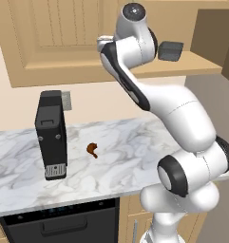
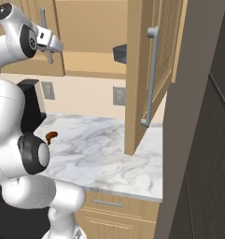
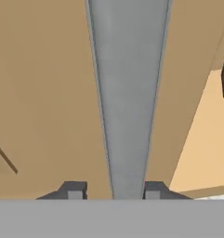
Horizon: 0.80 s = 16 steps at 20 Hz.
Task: Retrieve the tupperware from the cabinet, then place the raw meat into the tupperware to avoid contamination.
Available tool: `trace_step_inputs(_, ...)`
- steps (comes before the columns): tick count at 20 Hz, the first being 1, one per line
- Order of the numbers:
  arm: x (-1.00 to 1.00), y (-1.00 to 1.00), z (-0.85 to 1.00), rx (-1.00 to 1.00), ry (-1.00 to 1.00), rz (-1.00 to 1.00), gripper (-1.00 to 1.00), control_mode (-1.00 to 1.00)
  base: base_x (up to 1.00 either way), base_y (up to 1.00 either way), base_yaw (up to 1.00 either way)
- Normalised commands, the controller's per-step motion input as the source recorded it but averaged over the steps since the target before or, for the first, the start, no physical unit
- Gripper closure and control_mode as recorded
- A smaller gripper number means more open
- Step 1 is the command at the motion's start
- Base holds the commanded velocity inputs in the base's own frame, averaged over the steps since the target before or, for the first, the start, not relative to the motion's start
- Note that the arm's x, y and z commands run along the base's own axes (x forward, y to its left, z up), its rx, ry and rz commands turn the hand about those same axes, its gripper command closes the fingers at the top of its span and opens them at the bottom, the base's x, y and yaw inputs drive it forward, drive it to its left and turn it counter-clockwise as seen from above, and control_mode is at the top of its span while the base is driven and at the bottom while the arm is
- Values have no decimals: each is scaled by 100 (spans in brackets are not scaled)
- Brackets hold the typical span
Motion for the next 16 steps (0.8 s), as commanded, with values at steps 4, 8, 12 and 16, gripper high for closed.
trace_step_inputs(4,-1,0,-14,11,-18,0,100,-100,0,0,0)
trace_step_inputs(8,-8,16,-2,2,-9,0,100,-100,0,0,0)
trace_step_inputs(12,-43,49,5,-12,1,-5,100,-100,0,0,0)
trace_step_inputs(16,-69,57,5,-14,5,-3,100,-100,0,0,0)
